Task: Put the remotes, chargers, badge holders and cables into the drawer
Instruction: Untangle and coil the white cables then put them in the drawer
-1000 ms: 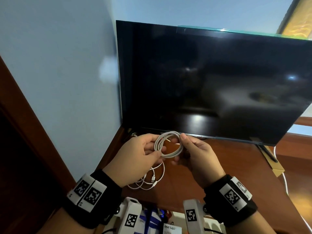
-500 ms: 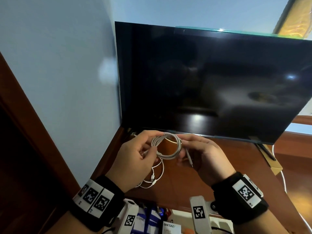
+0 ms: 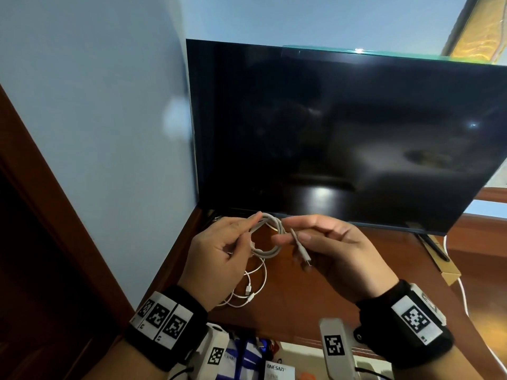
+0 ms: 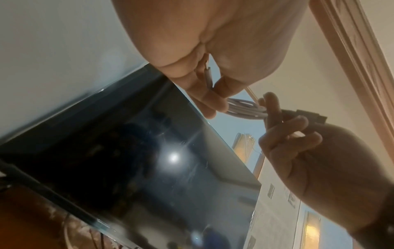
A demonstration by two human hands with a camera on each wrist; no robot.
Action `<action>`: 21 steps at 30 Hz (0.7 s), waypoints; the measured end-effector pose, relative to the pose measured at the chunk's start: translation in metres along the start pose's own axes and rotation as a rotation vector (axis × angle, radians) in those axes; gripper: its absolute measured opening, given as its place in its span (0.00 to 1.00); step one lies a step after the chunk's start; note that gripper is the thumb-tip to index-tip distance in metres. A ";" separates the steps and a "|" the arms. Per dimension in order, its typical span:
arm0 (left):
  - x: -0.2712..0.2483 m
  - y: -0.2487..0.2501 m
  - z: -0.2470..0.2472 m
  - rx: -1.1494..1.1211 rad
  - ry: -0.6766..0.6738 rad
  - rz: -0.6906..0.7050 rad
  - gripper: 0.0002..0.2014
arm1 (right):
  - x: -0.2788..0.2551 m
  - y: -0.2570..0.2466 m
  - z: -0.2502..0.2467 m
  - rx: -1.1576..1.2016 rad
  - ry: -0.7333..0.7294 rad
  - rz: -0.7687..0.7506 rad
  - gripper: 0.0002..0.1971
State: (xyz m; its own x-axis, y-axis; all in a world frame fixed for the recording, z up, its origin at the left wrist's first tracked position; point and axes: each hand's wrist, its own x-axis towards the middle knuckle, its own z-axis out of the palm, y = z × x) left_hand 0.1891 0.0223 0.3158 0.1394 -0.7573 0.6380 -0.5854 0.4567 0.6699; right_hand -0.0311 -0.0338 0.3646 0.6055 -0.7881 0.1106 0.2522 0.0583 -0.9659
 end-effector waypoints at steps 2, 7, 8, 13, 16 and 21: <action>0.000 0.001 -0.001 -0.043 -0.013 -0.042 0.22 | -0.002 -0.004 -0.003 -0.068 -0.059 -0.014 0.15; 0.003 0.003 0.001 -0.095 -0.039 -0.043 0.22 | -0.004 -0.010 0.000 -0.361 -0.028 -0.142 0.13; 0.004 0.004 0.001 -0.089 -0.042 -0.021 0.22 | -0.004 -0.011 0.003 -0.391 0.000 -0.170 0.12; 0.010 0.008 0.000 -0.023 -0.041 0.079 0.22 | -0.002 -0.007 0.012 -0.514 0.148 -0.349 0.07; 0.011 0.008 -0.003 -0.037 -0.026 0.070 0.22 | 0.001 0.001 0.010 -0.868 0.210 -0.474 0.05; 0.012 0.006 -0.006 -0.086 -0.018 -0.008 0.21 | 0.004 0.010 0.003 -0.979 0.143 -0.515 0.06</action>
State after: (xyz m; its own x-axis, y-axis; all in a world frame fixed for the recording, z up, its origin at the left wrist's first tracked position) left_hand 0.1918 0.0191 0.3294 0.1285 -0.7692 0.6260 -0.5136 0.4884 0.7055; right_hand -0.0239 -0.0350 0.3565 0.4918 -0.6457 0.5841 -0.2933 -0.7545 -0.5871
